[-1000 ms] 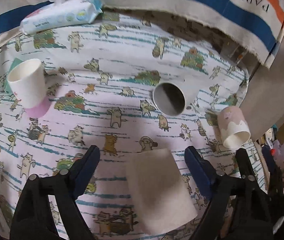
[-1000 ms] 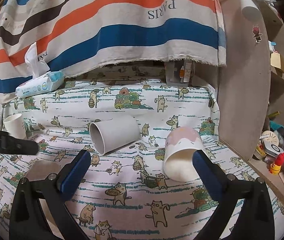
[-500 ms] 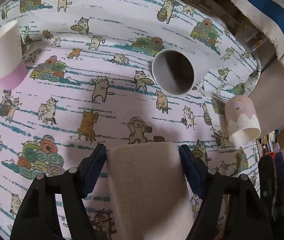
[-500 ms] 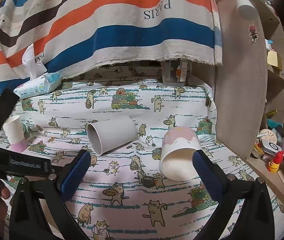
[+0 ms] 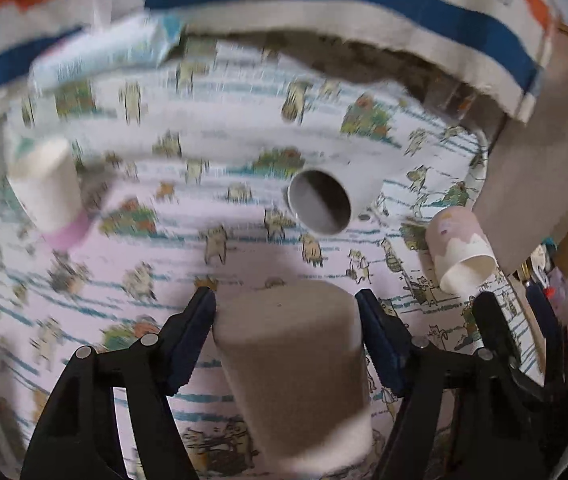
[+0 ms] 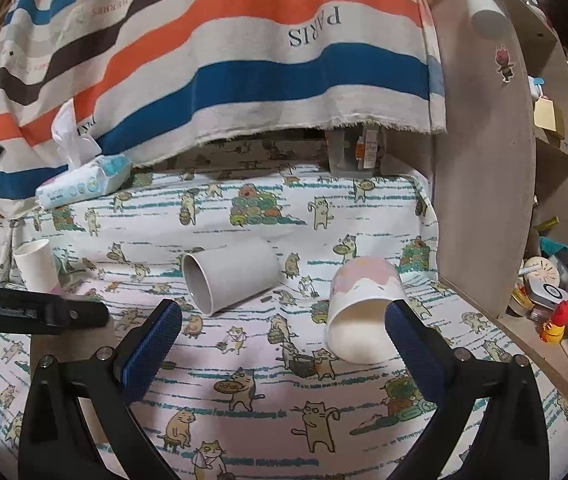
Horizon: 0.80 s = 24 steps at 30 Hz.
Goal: Flip cup upside down
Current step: 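Lift the tan cup with the left tool and rotate it closed end up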
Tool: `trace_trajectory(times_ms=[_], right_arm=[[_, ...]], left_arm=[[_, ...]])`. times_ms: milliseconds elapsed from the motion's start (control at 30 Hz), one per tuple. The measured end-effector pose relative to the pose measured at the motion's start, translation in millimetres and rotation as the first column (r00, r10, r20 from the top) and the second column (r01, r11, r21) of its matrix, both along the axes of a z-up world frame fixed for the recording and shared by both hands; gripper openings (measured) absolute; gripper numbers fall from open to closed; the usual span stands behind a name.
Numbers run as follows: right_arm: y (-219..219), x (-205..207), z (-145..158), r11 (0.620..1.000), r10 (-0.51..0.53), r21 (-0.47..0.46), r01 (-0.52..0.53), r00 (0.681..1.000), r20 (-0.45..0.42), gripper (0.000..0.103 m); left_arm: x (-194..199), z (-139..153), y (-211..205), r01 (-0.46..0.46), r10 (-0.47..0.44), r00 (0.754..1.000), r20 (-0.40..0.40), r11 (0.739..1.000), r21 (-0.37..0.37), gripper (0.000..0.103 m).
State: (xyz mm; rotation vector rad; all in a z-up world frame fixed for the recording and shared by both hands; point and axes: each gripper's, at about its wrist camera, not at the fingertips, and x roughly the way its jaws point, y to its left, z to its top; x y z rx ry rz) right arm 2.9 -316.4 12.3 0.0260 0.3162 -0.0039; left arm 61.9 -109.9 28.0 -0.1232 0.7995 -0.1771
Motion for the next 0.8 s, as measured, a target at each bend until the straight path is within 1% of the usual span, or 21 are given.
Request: trace_trajectory(times_ms=[67, 133, 167, 200, 300, 400, 433, 533, 600, 633, 733, 767, 800], right_arm=[[0.3, 1.5, -0.5, 1.000, -0.007, -0.002, 0.007, 1.000, -0.006, 0.102], [-0.2, 3.1, -1.3, 1.000, -0.014, 0.001, 0.014, 1.000, -0.015, 0.102], [-0.7, 3.8, -1.6, 1.000, -0.016, 0.003, 0.016, 1.000, -0.018, 0.102], [-0.9, 3.8, -2.0, 1.000, -0.017, 0.005, 0.017, 1.000, -0.019, 0.102], [-0.9, 4.8, -2.9, 1.000, -0.018, 0.005, 0.018, 0.999, -0.027, 0.102], [-0.3, 6.0, -3.2, 1.000, -0.018, 0.004, 0.018, 0.999, -0.027, 0.102], [-0.3, 4.9, -2.9, 1.000, -0.019, 0.006, 0.019, 0.999, -0.027, 0.102], [-0.3, 5.0, -2.9, 1.000, -0.019, 0.005, 0.019, 0.999, -0.027, 0.102], [0.0, 5.3, -3.0, 1.000, -0.019, 0.005, 0.019, 0.999, -0.027, 0.102], [-0.4, 5.0, -2.9, 1.000, -0.019, 0.006, 0.019, 0.999, -0.026, 0.102], [-0.6, 4.9, -2.9, 1.000, -0.018, 0.005, 0.018, 0.999, -0.027, 0.102], [-0.6, 4.9, -2.9, 1.000, -0.018, 0.005, 0.018, 0.999, -0.027, 0.102], [-0.6, 5.0, -2.9, 1.000, -0.018, 0.006, 0.018, 0.999, -0.027, 0.102]], left_arm=[[-6.2, 6.7, -1.1, 0.013, -0.015, 0.999, 0.037, 0.999, 0.040, 0.068], [-10.3, 11.3, -2.0, 0.035, -0.040, 0.997, 0.071, 0.997, 0.064, 0.044], [-12.5, 14.9, -2.9, 0.029, -0.037, 0.995, 0.093, 0.996, 0.090, 0.031], [-13.4, 17.7, -3.4, 0.021, -0.032, 0.994, 0.102, 0.993, 0.115, 0.027], [-11.3, 19.5, -4.8, 0.052, -0.065, 0.992, 0.108, 0.991, 0.120, 0.028], [-12.7, 15.3, -5.5, 0.057, -0.073, 0.990, 0.119, 0.989, 0.133, 0.029], [-14.0, 14.6, -4.5, 0.065, -0.080, 0.989, 0.124, 0.990, 0.123, 0.029], [-18.4, 14.6, -1.2, 0.092, -0.102, 0.986, 0.130, 0.992, 0.082, 0.036], [-20.9, 14.9, -2.2, 0.113, -0.120, 0.984, 0.130, 0.992, 0.063, 0.042], [-22.0, 15.0, -2.8, 0.121, -0.127, 0.984, 0.127, 0.991, 0.053, 0.044], [-25.4, 16.6, -3.5, 0.146, -0.144, 0.983, 0.115, 0.989, -0.004, 0.055], [-25.9, 17.0, -4.6, 0.146, -0.144, 0.983, 0.112, 0.989, -0.010, 0.062], [-26.2, 17.1, -6.1, 0.136, -0.136, 0.984, 0.115, 0.991, 0.004, 0.069]])
